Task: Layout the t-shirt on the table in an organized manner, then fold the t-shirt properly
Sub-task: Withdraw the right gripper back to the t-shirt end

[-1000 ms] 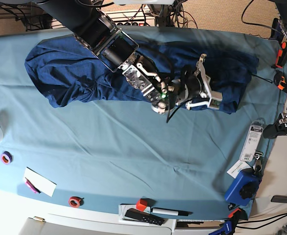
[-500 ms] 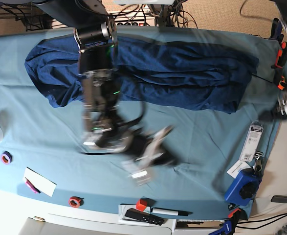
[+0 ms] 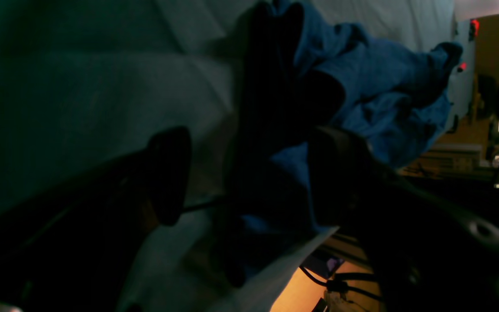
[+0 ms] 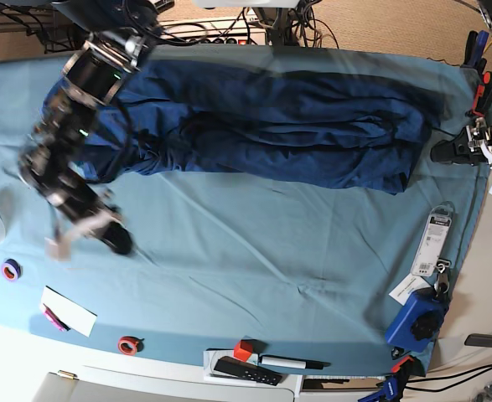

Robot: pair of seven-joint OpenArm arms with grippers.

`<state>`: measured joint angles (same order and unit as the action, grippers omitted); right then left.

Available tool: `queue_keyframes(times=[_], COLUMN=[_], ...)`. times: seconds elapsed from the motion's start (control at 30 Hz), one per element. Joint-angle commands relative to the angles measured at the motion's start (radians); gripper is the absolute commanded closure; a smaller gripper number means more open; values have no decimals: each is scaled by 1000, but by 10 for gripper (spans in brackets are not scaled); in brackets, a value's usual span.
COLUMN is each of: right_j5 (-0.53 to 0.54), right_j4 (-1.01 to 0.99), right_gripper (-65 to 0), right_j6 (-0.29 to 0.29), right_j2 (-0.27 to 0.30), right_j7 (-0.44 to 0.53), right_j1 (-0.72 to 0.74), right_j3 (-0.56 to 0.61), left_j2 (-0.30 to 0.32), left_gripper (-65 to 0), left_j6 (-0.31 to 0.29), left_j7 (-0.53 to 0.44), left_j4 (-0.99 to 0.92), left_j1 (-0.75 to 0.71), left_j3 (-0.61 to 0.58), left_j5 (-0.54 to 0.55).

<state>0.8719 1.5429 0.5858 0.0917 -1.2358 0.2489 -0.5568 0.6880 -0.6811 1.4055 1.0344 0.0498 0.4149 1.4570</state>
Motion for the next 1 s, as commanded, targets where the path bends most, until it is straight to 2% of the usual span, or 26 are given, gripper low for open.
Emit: queue_keyframes(times=[0.0, 0.17, 0.3, 0.53, 0.73, 0.87, 0.97], right_j5=[63, 164, 190, 204, 205, 204, 204], right_j4=[16, 16, 16, 16, 16, 16, 16], right_gripper=[0, 0, 0, 0, 0, 0, 0], right_j6=[17, 39, 39, 39, 39, 39, 39], right_j2=[21, 91, 142, 208, 222, 222, 222], right_j7=[8, -40, -56, -56, -60, -63, -66], right_j1=[12, -38, -68, -114, -116, -117, -117], right_j3=[-22, -134, -197, -275, -325, -328, -328], left_j2=[29, 30, 27, -3, -46, -56, -50], left_gripper=[-432, -431, -431, -431, -427, -359, -248], left_j6=[3, 3, 3, 4, 4, 19, 19], left_j7=[-9, -9, -9, -9, -9, -9, -9], left_j4=[19, 35, 36, 36, 36, 36, 36], left_j1=[14, 15, 21, 31, 31, 31, 32], left_j3=[-5, -145, -258, -271, -271, -271, -270], left_j5=[26, 26, 26, 26, 26, 26, 26])
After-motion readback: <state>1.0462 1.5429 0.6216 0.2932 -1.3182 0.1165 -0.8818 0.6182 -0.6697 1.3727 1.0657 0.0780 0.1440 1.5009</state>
